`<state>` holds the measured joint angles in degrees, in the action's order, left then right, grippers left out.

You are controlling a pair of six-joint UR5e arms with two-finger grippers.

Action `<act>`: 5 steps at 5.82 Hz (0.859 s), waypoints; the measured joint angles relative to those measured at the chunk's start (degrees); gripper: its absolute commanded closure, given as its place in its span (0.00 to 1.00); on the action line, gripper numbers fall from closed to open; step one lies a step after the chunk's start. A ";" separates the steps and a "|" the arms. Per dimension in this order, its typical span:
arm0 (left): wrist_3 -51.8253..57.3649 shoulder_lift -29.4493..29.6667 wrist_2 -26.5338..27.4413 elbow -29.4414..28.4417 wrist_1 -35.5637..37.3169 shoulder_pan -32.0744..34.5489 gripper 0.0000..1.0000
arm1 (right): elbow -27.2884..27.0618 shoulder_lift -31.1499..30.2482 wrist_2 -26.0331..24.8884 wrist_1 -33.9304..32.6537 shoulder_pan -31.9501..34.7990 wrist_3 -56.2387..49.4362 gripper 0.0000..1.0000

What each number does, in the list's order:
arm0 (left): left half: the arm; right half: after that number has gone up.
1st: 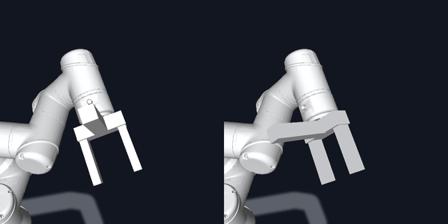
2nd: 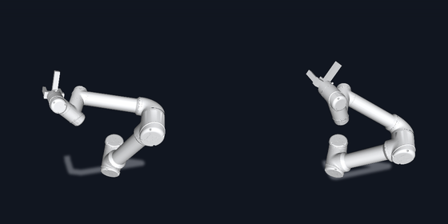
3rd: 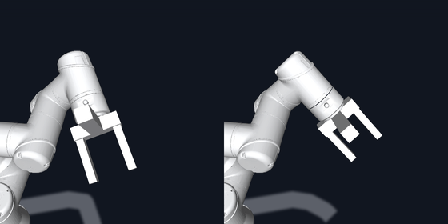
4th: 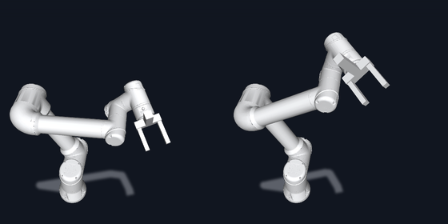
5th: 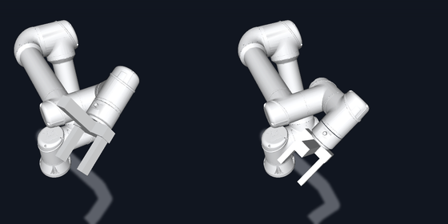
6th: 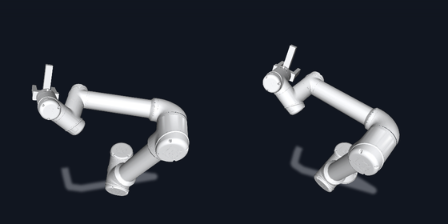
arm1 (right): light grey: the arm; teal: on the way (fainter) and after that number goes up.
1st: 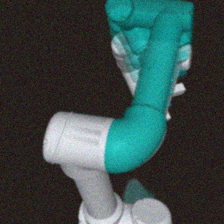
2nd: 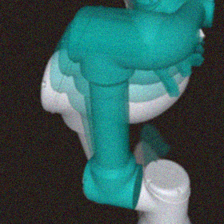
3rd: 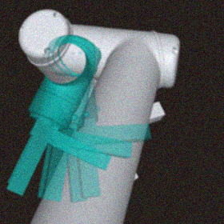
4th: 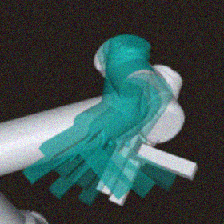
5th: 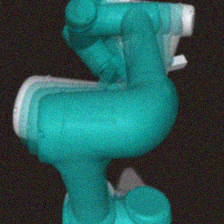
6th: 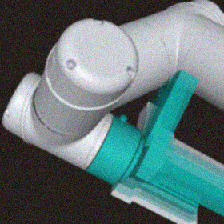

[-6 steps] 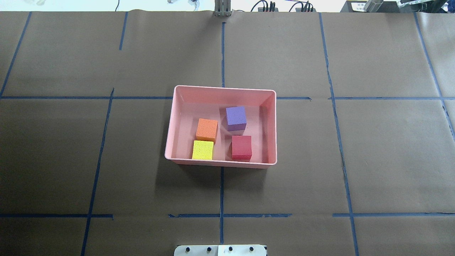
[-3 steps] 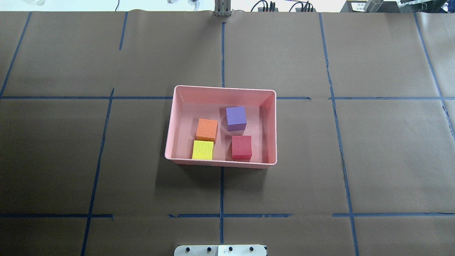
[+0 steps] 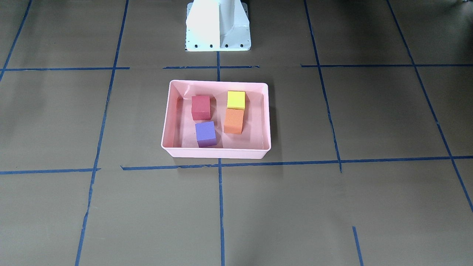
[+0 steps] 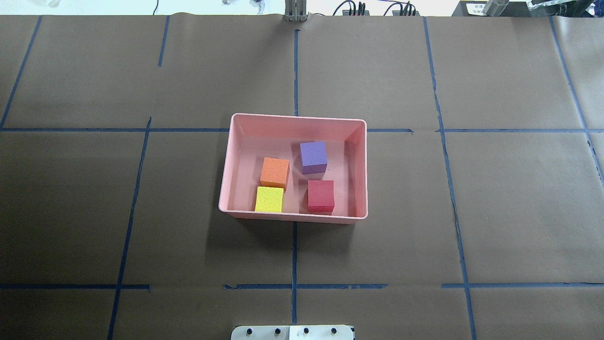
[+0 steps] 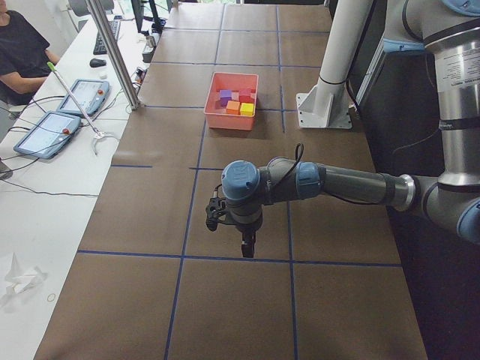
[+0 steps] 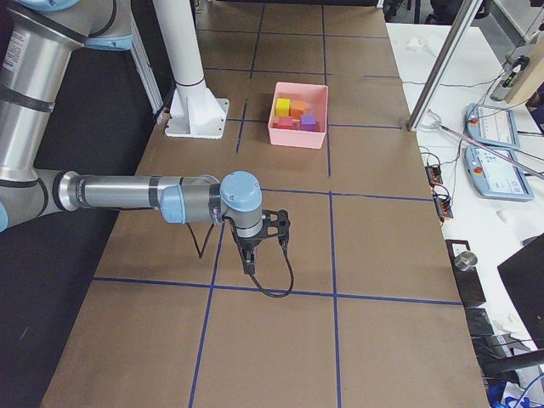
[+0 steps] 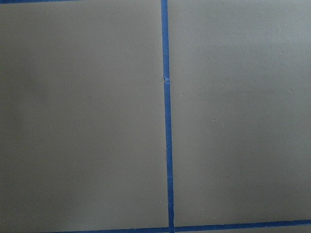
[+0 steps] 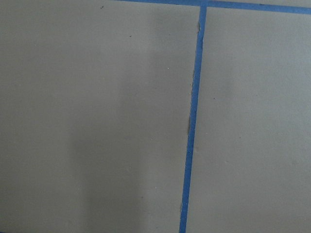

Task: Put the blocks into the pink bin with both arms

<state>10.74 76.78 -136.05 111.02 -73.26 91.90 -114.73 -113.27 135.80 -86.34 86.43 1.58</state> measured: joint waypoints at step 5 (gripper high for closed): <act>-0.25 -0.10 -0.04 0.28 -0.17 -0.09 0.00 | 0.30 0.94 -0.02 -0.50 -0.12 0.15 0.00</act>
<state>10.49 76.68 -136.10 111.29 -73.43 91.81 -114.43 -112.32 135.78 -86.84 86.31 1.73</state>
